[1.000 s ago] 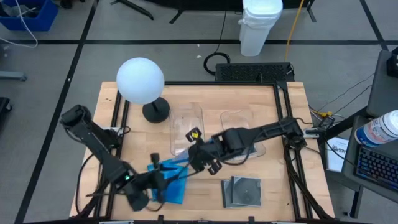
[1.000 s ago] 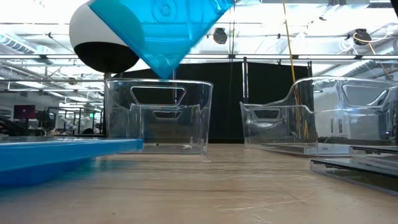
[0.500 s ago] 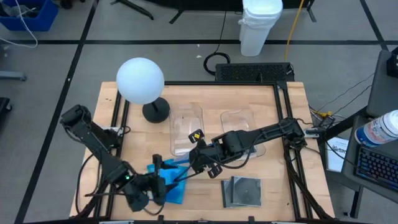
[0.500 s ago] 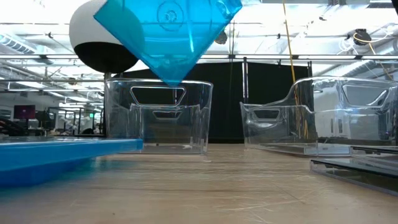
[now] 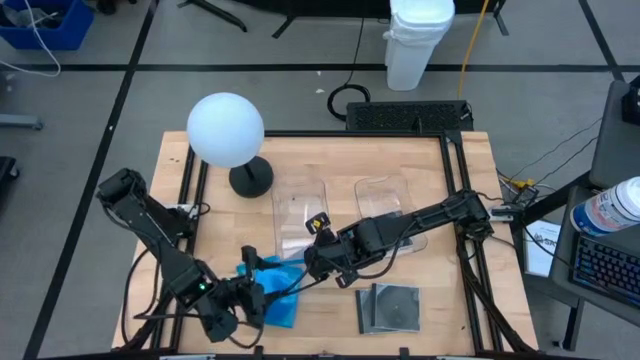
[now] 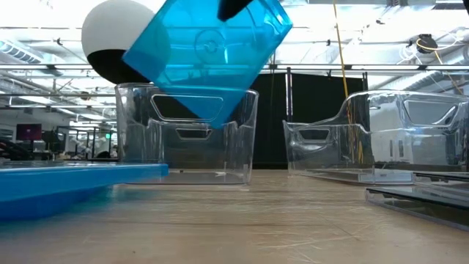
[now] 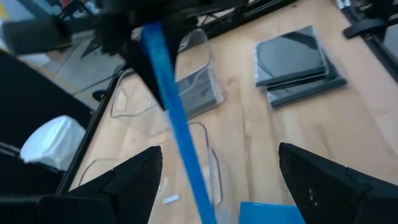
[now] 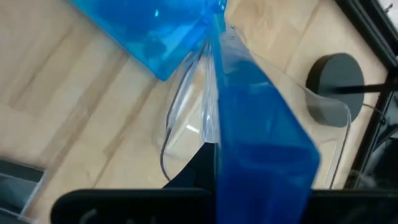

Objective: Pick & place jewel cases by type
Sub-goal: Put the blue CD case into the left transparent bin

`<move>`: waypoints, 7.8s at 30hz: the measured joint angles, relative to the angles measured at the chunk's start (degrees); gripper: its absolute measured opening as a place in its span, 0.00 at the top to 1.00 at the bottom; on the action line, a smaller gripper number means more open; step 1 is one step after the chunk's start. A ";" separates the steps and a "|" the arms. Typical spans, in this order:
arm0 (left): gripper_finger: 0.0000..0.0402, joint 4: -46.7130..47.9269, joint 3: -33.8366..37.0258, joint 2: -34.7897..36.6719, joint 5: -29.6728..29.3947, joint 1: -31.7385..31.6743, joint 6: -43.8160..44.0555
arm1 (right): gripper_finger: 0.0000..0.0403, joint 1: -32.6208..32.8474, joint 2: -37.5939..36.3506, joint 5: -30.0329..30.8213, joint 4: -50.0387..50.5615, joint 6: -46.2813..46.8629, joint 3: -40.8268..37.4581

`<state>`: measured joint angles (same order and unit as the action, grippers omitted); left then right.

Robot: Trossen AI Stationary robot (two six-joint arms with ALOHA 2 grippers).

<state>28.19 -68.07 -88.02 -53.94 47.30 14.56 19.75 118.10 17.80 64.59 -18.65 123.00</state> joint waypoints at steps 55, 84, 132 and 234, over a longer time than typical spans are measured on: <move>0.98 9.52 0.11 -0.03 11.55 -8.97 10.90 | 0.56 4.33 -2.74 15.52 -0.44 11.09 0.04; 0.97 -19.44 0.11 -0.03 -4.94 2.82 -26.65 | 0.47 18.23 -49.55 22.57 -57.42 17.34 -65.42; 0.95 -34.40 0.04 -0.01 22.48 -20.00 -40.25 | 0.57 4.41 -36.65 -4.44 -127.32 -8.47 -85.80; 0.92 -65.16 67.38 45.67 43.69 -24.65 -19.30 | 0.93 -22.15 -20.17 -28.15 -76.73 75.93 -62.03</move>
<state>-36.97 -0.69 -42.35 -10.25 22.65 -4.74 -2.40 97.93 -10.34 -12.14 57.28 60.97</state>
